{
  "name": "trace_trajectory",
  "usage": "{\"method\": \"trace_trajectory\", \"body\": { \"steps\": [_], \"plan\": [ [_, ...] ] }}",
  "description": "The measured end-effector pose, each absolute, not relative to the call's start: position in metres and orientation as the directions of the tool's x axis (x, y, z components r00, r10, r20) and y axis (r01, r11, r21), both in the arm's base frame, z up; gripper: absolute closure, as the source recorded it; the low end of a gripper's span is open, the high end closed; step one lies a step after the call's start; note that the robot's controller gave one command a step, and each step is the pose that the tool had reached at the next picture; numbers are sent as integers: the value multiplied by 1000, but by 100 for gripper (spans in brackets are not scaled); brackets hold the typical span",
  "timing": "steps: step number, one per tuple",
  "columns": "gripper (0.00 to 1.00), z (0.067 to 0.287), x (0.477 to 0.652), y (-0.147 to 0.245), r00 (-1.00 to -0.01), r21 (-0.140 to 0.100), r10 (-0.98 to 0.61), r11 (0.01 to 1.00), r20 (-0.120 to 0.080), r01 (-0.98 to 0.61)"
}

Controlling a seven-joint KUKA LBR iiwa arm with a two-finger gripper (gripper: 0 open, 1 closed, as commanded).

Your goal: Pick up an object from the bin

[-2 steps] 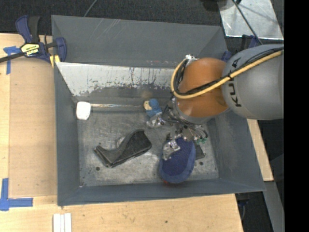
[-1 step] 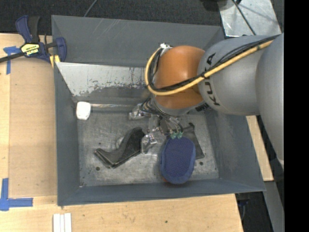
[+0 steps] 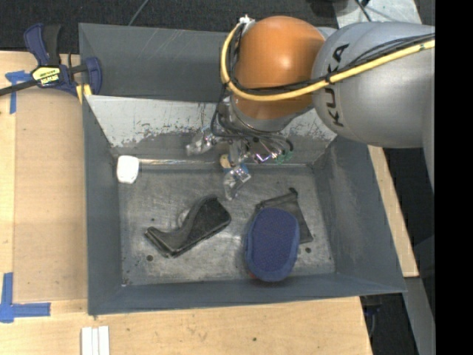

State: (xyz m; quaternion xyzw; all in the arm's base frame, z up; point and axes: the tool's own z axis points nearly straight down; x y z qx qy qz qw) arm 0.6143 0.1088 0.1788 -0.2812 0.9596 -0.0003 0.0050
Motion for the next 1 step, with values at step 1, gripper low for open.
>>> {"method": "trace_trajectory", "body": {
  "steps": [1],
  "plan": [
    [0,82,590,73,-686,-1,-727,686,-1,-727]
  ]
}}
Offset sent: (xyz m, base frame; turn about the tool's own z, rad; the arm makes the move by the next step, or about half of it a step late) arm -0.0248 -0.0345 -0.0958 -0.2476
